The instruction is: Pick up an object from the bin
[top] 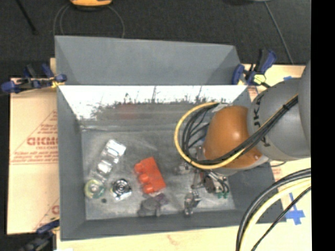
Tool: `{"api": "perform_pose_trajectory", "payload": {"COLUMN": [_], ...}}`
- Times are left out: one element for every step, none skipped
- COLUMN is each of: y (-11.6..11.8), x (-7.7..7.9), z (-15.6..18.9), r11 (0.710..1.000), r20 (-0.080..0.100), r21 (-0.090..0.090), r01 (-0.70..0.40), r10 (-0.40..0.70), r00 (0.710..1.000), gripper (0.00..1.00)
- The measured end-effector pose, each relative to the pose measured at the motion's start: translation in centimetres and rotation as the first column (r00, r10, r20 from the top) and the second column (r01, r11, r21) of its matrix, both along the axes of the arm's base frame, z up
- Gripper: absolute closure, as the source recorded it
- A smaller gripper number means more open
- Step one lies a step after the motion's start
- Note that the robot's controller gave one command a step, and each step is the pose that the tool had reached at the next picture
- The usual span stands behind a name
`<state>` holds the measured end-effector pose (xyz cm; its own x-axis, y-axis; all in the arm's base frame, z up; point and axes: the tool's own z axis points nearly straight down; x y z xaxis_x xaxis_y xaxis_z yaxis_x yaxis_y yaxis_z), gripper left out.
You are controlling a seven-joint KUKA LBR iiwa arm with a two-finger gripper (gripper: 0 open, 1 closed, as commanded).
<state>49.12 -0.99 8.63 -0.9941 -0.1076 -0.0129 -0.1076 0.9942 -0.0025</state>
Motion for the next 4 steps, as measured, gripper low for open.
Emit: {"api": "perform_pose_trajectory", "payload": {"y": [14.6,19.2,15.8,20.9], "x": [-1.0,-1.2,1.5,0.2], "z": [1.5,1.7,-1.4,-1.3], "r11": [0.974,0.831,0.769,0.467], "r20": [-0.004,0.0,0.001,0.001], "r21": [0.003,-0.01,-0.001,-0.014], "r01": [-0.226,-0.556,-0.639,-0.884], "r10": [0.226,0.556,0.639,0.884], "r00": [0.974,0.831,0.769,0.467], "gripper": [0.0,0.0,0.0,0.0]}}
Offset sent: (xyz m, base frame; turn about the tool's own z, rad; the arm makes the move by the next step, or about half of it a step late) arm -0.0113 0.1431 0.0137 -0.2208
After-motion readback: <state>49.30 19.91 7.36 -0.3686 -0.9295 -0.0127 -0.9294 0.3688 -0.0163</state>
